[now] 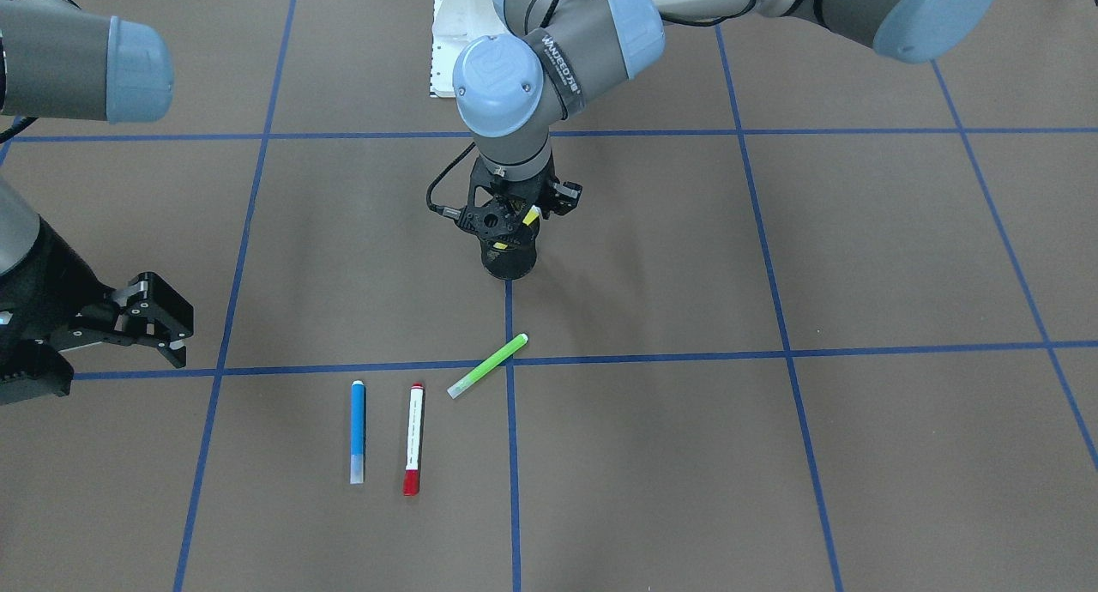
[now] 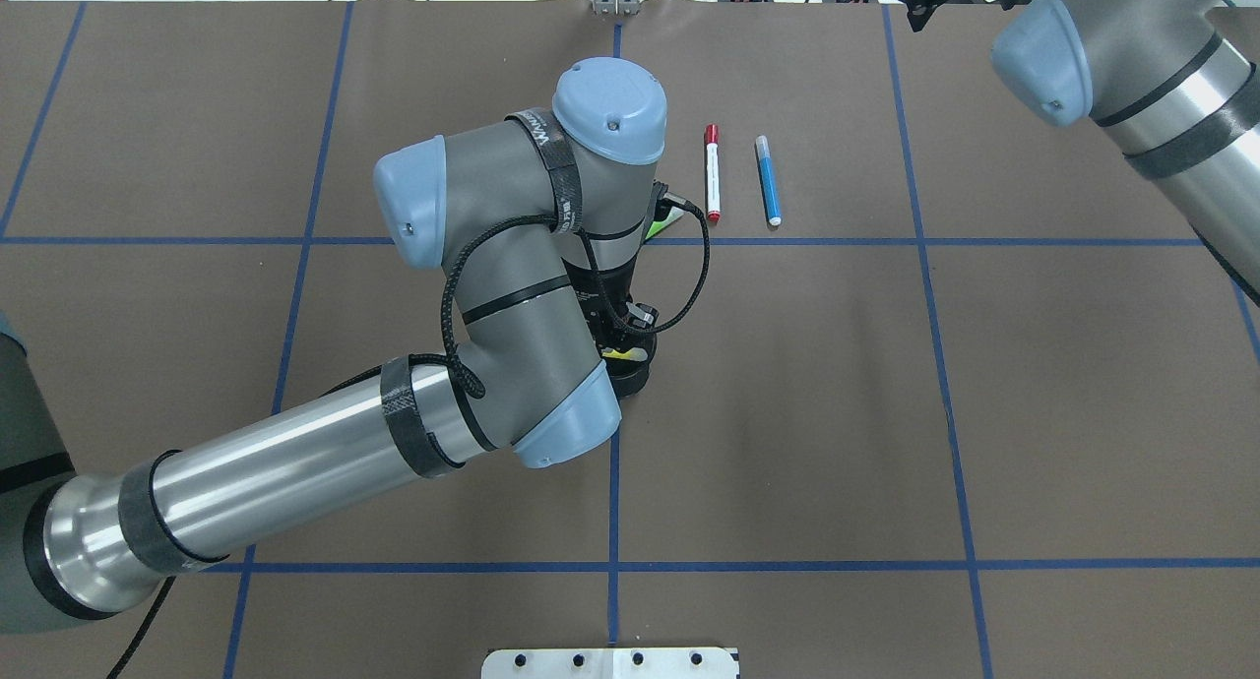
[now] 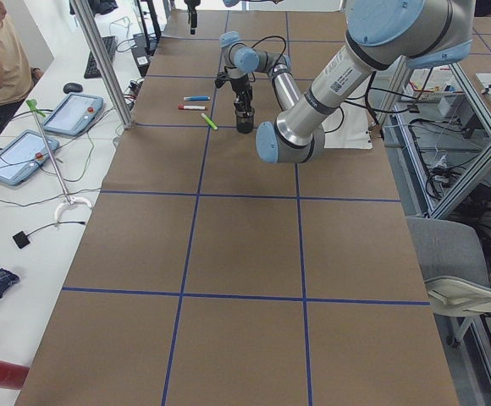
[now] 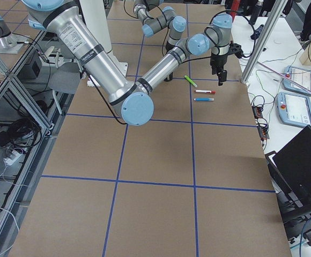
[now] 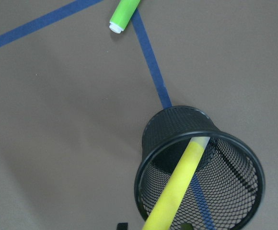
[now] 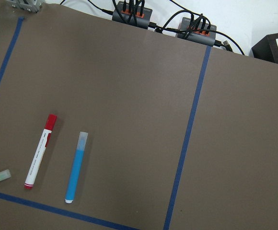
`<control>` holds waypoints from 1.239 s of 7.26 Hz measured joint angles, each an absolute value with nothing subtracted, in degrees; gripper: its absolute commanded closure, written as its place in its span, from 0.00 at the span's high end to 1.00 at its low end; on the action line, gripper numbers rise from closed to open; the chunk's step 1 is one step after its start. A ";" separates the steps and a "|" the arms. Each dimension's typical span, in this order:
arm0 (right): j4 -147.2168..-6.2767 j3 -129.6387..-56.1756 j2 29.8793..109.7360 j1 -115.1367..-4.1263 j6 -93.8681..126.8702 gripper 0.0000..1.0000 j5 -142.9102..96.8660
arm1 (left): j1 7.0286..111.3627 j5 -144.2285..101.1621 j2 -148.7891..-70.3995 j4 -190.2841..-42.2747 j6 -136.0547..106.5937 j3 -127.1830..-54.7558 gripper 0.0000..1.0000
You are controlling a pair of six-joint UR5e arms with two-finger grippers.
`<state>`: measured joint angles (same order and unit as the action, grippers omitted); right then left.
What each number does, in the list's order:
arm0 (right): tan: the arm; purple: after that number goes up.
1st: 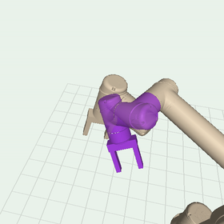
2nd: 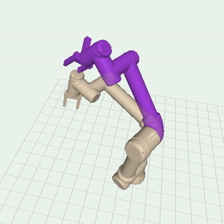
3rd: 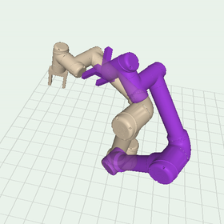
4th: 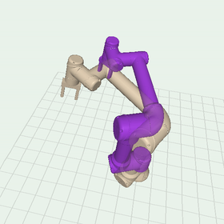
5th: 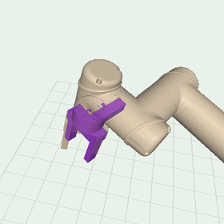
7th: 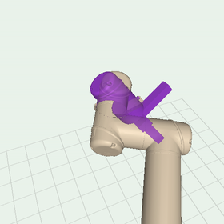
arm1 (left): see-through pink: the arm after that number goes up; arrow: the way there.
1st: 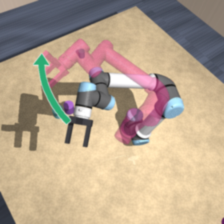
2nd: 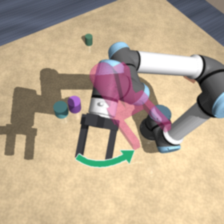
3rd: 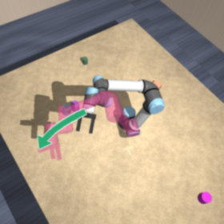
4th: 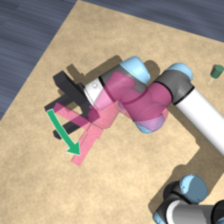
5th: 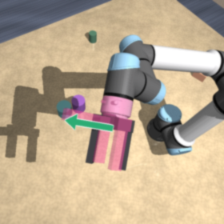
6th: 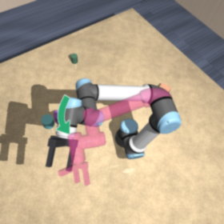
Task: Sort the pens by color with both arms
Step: 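Close the left gripper on the yellow highlighter and lift it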
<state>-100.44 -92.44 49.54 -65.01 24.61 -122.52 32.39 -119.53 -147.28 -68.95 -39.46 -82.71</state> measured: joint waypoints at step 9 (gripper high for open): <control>-100.37 -92.37 49.57 -64.85 24.61 0.99 -122.43 | 32.34 -119.51 -147.26 -68.91 -39.46 -83.00 0.24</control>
